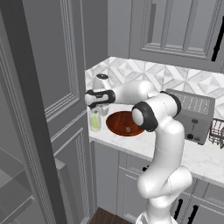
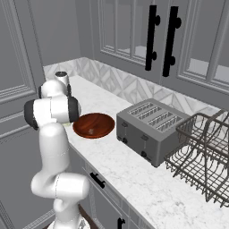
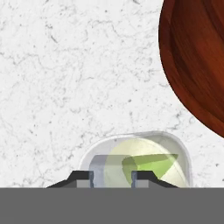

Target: Grab a lemon wedge from the fridge and one ice cube from the ice bowl, and put them in the glass of lemonade.

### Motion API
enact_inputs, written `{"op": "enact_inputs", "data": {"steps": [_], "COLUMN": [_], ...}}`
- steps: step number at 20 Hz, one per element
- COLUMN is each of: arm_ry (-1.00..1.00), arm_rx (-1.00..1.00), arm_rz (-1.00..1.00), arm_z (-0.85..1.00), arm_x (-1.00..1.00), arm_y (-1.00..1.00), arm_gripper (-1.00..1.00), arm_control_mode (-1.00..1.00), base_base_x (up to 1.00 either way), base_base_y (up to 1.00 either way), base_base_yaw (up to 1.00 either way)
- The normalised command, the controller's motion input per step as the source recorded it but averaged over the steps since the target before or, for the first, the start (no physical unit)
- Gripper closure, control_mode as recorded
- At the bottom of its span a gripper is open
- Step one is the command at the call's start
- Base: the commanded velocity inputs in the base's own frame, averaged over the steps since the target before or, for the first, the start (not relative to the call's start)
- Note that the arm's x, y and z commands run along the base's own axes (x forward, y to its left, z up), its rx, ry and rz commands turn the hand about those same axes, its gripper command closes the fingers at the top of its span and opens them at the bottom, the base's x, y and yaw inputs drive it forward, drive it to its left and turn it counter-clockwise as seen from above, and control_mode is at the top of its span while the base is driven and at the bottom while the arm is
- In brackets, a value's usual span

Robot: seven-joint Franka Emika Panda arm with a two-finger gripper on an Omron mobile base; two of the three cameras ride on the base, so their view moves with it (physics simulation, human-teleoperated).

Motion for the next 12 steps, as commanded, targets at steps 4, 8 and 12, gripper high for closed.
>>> {"op": "enact_inputs", "data": {"steps": [4,8,12], "arm_ry": [-0.03,-0.03,-0.02], "arm_rx": [0.0,0.0,-0.01], "arm_rz": [0.0,0.0,0.0], "arm_z": [0.09,0.07,0.05], "arm_x": [0.0,-0.23,-0.11], "arm_y": [0.01,0.02,0.0], "arm_gripper": [1.0,1.0,-1.0], "arm_control_mode": [-1.0,-1.0,-1.0], "base_base_x": [0.0,0.0,0.0], "base_base_y": [0.0,0.0,0.0], "base_base_yaw": [0.0,0.0,0.0]}}
